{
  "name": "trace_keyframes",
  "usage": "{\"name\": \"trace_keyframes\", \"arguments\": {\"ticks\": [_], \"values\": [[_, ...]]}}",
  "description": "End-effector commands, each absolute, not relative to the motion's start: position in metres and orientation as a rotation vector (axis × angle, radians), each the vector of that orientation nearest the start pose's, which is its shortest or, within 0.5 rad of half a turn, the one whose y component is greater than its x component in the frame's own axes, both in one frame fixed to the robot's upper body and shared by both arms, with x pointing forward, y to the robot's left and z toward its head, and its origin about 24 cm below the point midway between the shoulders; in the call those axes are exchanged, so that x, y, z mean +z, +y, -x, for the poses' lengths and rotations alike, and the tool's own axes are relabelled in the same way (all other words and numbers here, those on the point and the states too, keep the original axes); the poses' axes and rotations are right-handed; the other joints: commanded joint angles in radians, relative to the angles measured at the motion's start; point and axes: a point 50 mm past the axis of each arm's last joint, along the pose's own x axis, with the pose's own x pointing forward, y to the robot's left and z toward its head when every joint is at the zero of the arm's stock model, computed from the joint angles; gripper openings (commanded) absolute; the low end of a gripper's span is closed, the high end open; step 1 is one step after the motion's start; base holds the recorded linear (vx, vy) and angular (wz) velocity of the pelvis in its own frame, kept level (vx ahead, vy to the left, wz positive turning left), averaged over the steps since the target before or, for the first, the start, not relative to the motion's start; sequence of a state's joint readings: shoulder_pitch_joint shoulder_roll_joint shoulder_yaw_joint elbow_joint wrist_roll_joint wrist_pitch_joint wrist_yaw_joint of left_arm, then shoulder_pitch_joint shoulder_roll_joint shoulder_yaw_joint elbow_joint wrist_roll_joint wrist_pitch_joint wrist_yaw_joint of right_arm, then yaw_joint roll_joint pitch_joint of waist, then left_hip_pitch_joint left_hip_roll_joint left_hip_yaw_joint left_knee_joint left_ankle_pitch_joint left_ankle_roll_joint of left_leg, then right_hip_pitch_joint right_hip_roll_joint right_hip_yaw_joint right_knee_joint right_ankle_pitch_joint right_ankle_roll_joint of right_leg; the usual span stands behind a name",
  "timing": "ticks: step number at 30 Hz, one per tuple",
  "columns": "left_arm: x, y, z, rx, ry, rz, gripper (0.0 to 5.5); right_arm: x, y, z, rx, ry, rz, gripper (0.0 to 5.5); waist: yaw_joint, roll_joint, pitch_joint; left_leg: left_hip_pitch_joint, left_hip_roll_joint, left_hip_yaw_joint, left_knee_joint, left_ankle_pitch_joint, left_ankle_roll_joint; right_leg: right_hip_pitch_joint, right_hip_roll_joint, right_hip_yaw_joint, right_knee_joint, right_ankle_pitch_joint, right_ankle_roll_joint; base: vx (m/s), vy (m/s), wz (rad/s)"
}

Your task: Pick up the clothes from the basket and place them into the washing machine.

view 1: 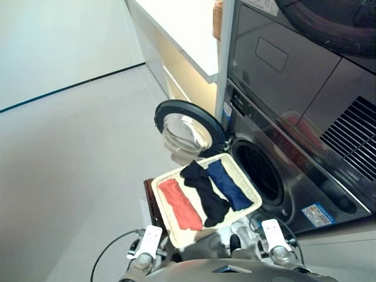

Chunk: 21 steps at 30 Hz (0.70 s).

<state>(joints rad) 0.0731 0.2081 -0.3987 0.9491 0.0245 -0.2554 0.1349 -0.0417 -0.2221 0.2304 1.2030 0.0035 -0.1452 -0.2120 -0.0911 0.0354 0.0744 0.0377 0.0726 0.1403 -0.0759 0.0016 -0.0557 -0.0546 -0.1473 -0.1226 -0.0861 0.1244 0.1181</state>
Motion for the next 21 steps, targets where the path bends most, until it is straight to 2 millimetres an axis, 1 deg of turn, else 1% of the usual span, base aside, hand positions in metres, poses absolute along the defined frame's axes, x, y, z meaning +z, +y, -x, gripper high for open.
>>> {"name": "trace_keyframes", "arguments": {"ticks": [1, 3, 6, 7, 9, 10, 12, 14, 15, 17, 18, 19, 20, 21], "values": [[-0.105, 0.185, -0.174, -0.293, 0.482, -0.632, 5.50, -0.130, -0.210, -0.177, -0.053, 0.788, 0.482, 5.50, -0.010, -0.065, 0.086, -0.095, -0.066, -0.049, 0.083, -0.033, 0.029, -0.035, -0.009, 0.021, 0.075, -0.039, 0.033, -0.211, 0.067, -0.059], [-0.088, 0.185, -0.194, -0.358, 0.356, -0.777, 5.50, -0.120, -0.210, -0.194, -0.037, 0.726, 0.523, 5.50, -0.016, -0.057, 0.124, -0.137, -0.072, -0.041, 0.114, -0.037, 0.035, -0.090, -0.016, 0.032, 0.116, -0.042, 0.028, -0.224, 0.082, -0.148], [-0.075, 0.184, -0.215, -0.396, 0.259, -0.924, 5.50, -0.109, -0.208, -0.214, -0.015, 0.654, 0.566, 5.50, -0.021, -0.050, 0.160, -0.205, -0.080, -0.028, 0.166, -0.045, 0.042, -0.176, -0.020, 0.053, 0.175, -0.044, 0.023, -0.183, 0.080, -0.142], [-0.070, 0.183, -0.223, -0.405, 0.219, -0.968, 5.50, -0.105, -0.207, -0.220, -0.004, 0.630, 0.587, 5.50, -0.023, -0.047, 0.170, -0.226, -0.084, -0.023, 0.183, -0.047, 0.044, -0.197, -0.023, 0.055, 0.188, -0.046, 0.023, -0.161, 0.067, -0.097], [-0.056, 0.177, -0.237, -0.436, 0.125, -1.059, 5.50, -0.095, -0.206, -0.232, 0.004, 0.575, 0.611, 5.50, -0.026, -0.045, 0.190, -0.283, -0.087, -0.020, 0.230, -0.054, 0.049, -0.254, -0.027, 0.063, 0.231, -0.053, 0.019, -0.149, 0.054, -0.074], [-0.052, 0.178, -0.244, -0.436, 0.102, -1.102, 5.50, -0.090, -0.205, -0.239, 0.009, 0.542, 0.619, 5.50, -0.029, -0.045, 0.197, -0.315, -0.086, -0.017, 0.260, -0.060, 0.051, -0.284, -0.030, 0.067, 0.255, -0.059, 0.016, -0.141, 0.038, -0.092], [-0.040, 0.172, -0.258, -0.444, 0.025, -1.179, 5.50, -0.084, -0.204, -0.247, 0.014, 0.510, 0.635, 5.50, -0.032, -0.043, 0.210, -0.382, -0.087, -0.016, 0.325, -0.075, 0.054, -0.343, -0.034, 0.077, 0.306, -0.072, 0.009, -0.138, 0.020, -0.027], [-0.033, 0.173, -0.270, -0.447, -0.024, -1.297, 5.50, -0.074, -0.201, -0.257, 0.026, 0.452, 0.648, 5.50, -0.039, -0.045, 0.220, -0.452, -0.084, -0.016, 0.400, -0.094, 0.055, -0.405, -0.033, 0.082, 0.367, -0.092, 0.001, -0.139, 0.001, 0.048], [-0.035, 0.174, -0.274, -0.450, -0.022, -1.351, 5.50, -0.070, -0.197, -0.261, 0.038, 0.426, 0.655, 5.50, -0.044, -0.047, 0.222, -0.485, -0.080, -0.015, 0.430, -0.103, 0.054, -0.432, -0.031, 0.084, 0.392, -0.100, -0.001, -0.128, -0.016, 0.038], [-0.032, 0.175, -0.282, -0.455, -0.029, -1.453, 5.50, -0.062, -0.197, -0.266, 0.045, 0.384, 0.666, 5.50, -0.050, -0.045, 0.223, -0.552, -0.070, -0.018, 0.493, -0.118, 0.051, -0.491, -0.033, 0.087, 0.448, -0.116, -0.005, -0.099, -0.015, 0.071], [-0.028, 0.176, -0.287, -0.457, -0.037, -1.482, 5.50, -0.059, -0.200, -0.268, 0.039, 0.371, 0.671, 5.50, -0.050, -0.042, 0.227, -0.583, -0.065, -0.024, 0.534, -0.136, 0.050, -0.519, -0.031, 0.084, 0.485, -0.131, -0.008, -0.086, -0.008, 0.092], [-0.027, 0.181, -0.289, -0.442, -0.030, -1.518, 5.50, -0.055, -0.199, -0.270, 0.041, 0.351, 0.674, 5.50, -0.054, -0.041, 0.230, -0.610, -0.060, -0.026, 0.558, -0.141, 0.047, -0.543, -0.032, 0.087, 0.504, -0.134, -0.010, -0.101, -0.011, 0.093], [-0.025, 0.184, -0.293, -0.428, -0.034, -1.557, 5.50, -0.051, -0.199, -0.273, 0.040, 0.330, 0.678, 5.50, -0.058, -0.040, 0.232, -0.636, -0.058, -0.024, 0.570, -0.136, 0.047, -0.566, -0.033, 0.087, 0.512, -0.130, -0.011, -0.121, -0.006, 0.088], [-0.022, 0.187, -0.296, -0.409, -0.043, -1.593, 5.50, -0.046, -0.200, -0.276, 0.037, 0.309, 0.682, 5.50, -0.059, -0.038, 0.234, -0.665, -0.054, -0.025, 0.591, -0.139, 0.048, -0.594, -0.032, 0.087, 0.530, -0.134, -0.013, -0.113, -0.004, 0.085]]}}
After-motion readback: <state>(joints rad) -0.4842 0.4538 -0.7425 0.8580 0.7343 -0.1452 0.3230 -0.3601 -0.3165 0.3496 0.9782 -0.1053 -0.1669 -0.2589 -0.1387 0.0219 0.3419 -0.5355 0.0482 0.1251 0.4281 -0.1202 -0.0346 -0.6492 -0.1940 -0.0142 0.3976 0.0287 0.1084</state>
